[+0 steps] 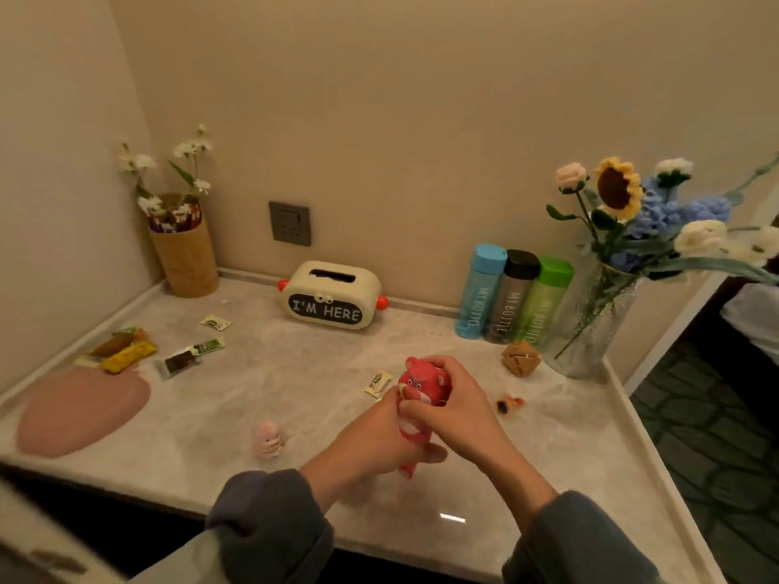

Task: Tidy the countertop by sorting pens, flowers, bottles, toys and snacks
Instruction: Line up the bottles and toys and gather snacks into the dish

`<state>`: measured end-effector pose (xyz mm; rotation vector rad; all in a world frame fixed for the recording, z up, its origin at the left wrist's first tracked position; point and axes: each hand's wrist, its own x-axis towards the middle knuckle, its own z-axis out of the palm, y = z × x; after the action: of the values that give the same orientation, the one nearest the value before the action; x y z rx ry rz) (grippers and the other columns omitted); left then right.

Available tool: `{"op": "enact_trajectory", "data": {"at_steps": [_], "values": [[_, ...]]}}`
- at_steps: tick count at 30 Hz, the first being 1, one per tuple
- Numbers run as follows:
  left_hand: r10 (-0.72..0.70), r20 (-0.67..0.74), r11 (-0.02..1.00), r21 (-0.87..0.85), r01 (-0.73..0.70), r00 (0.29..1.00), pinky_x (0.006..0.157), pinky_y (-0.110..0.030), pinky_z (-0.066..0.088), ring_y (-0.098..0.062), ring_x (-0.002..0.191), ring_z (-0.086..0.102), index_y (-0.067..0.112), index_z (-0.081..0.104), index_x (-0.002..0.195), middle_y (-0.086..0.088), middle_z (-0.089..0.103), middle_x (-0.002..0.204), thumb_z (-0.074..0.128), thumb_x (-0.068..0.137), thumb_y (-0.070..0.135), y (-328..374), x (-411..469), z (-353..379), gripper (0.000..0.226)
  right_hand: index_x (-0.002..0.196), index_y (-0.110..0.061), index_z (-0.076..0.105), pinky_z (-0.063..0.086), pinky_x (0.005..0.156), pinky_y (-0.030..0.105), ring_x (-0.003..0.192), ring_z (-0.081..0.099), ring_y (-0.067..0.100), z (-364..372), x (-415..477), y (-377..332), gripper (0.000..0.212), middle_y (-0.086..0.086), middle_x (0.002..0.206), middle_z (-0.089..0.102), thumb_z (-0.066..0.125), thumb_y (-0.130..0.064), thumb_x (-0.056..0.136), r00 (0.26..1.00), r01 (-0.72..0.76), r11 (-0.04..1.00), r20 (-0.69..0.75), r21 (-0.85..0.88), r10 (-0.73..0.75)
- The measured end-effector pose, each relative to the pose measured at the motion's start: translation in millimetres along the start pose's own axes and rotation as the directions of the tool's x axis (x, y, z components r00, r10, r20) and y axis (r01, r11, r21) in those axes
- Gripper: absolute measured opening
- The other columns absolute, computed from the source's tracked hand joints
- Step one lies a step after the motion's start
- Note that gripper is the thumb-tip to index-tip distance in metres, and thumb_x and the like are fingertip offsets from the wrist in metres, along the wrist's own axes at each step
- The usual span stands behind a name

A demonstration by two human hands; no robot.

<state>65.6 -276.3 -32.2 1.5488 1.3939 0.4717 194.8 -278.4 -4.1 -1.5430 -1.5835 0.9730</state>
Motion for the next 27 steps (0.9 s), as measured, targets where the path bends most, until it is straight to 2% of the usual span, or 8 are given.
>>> {"op": "enact_trajectory", "data": {"at_steps": [5, 7, 11, 14, 18, 21, 23, 27], "values": [[0.014, -0.138, 0.999, 0.048, -0.008, 0.99, 0.066, -0.022, 0.058, -0.006, 0.084, 0.067, 0.039, 0.045, 0.125, 0.015, 0.062, 0.106, 0.083, 0.051, 0.037, -8.6, 31.0, -47.3, 0.083, 0.116, -0.043, 0.053, 0.054, 0.085, 0.025, 0.1, 0.058, 0.004, 27.2, 55.6, -26.6, 0.059, -0.018, 0.11, 0.059, 0.084, -0.033, 0.067, 0.991, 0.094, 0.995, 0.095, -0.018, -0.092], [0.003, -0.174, 1.0, 0.026, 0.002, 0.985, 0.068, -0.025, 0.06, -0.005, 0.085, 0.066, 0.035, 0.049, 0.123, 0.012, 0.064, 0.105, 0.083, 0.054, 0.029, -9.0, 44.7, -68.5, 0.077, 0.121, -0.038, 0.055, 0.054, 0.085, 0.025, 0.102, 0.059, 0.005, 36.1, 79.0, -34.2, 0.057, -0.014, 0.112, 0.061, 0.082, -0.035, 0.071, 0.983, 0.129, 0.991, 0.131, 0.026, -0.131], [-0.021, -0.255, 0.999, -0.031, 0.014, 0.967, 0.056, -0.015, 0.05, -0.001, 0.076, 0.06, 0.039, 0.054, 0.094, 0.015, 0.061, 0.09, 0.079, 0.069, 0.02, -7.1, 65.1, -109.8, 0.041, 0.124, -0.027, 0.06, 0.052, 0.073, 0.013, 0.101, 0.061, 0.006, 50.7, 126.2, -51.8, 0.035, -0.006, 0.114, 0.063, 0.064, -0.035, 0.091, 0.974, 0.134, 0.978, 0.159, 0.159, -0.16], [-0.056, -0.334, 0.988, -0.157, 0.003, 0.941, 0.064, -0.02, 0.052, -0.006, 0.083, 0.061, 0.035, 0.058, 0.096, 0.009, 0.064, 0.09, 0.078, 0.07, 0.018, -15.6, 78.7, -140.3, 0.036, 0.122, -0.02, 0.061, 0.045, 0.066, 0.004, 0.095, 0.057, -0.002, 61.0, 158.6, -58.2, 0.026, -0.007, 0.11, 0.062, 0.051, -0.028, 0.099, 0.982, 0.106, 0.974, 0.131, 0.201, -0.134], [-0.081, -0.397, 0.971, -0.24, -0.018, 0.914, 0.064, -0.019, 0.048, -0.008, 0.087, 0.063, 0.026, 0.062, 0.103, 0.001, 0.068, 0.097, 0.079, 0.069, 0.013, -31.6, 106.4, -185.9, 0.039, 0.122, -0.021, 0.06, 0.042, 0.085, 0.014, 0.116, 0.053, 0.006, 84.9, 204.3, -52.9, 0.029, -0.007, 0.122, 0.06, 0.056, -0.016, 0.094, 0.99, 0.098, 0.993, 0.099, 0.067, -0.104], [-0.048, -0.427, 0.968, -0.243, -0.064, 0.903, 0.054, -0.012, 0.044, -0.009, 0.08, 0.061, 0.032, 0.06, 0.086, 0.005, 0.063, 0.084, 0.075, 0.073, 0.006, -43.6, 130.1, -214.1, 0.033, 0.129, -0.021, 0.059, 0.036, 0.102, 0.022, 0.126, 0.048, 0.01, 107.0, 236.0, -42.5, 0.04, -0.005, 0.132, 0.057, 0.059, -0.014, 0.089, 0.991, 0.132, 0.977, 0.059, -0.168, -0.124], [-0.031, -0.427, 0.966, -0.244, -0.081, 0.904, 0.051, -0.007, 0.044, -0.009, 0.074, 0.059, 0.033, 0.062, 0.083, 0.003, 0.063, 0.08, 0.074, 0.074, 0.003, -52.0, 144.9, -228.5, 0.034, 0.13, -0.021, 0.058, 0.033, 0.101, 0.022, 0.126, 0.048, 0.013, 121.1, 251.6, -39.3, 0.045, -0.003, 0.132, 0.057, 0.06, -0.012, 0.086, 0.987, 0.159, 0.948, 0.04, -0.274, -0.154], [-0.02, -0.396, 0.959, -0.268, -0.095, 0.918, 0.061, -0.018, 0.051, -0.018, 0.081, 0.064, 0.03, 0.066, 0.092, -0.008, 0.068, 0.09, 0.074, 0.074, 0.004, -68.5, 174.5, -247.2, 0.032, 0.134, -0.021, 0.055, 0.033, 0.109, 0.041, 0.135, 0.039, 0.02, 142.6, 277.9, -32.5, 0.051, -0.003, 0.135, 0.056, 0.057, -0.013, 0.083, 0.985, 0.174, 0.868, 0.084, -0.464, -0.152]]}}
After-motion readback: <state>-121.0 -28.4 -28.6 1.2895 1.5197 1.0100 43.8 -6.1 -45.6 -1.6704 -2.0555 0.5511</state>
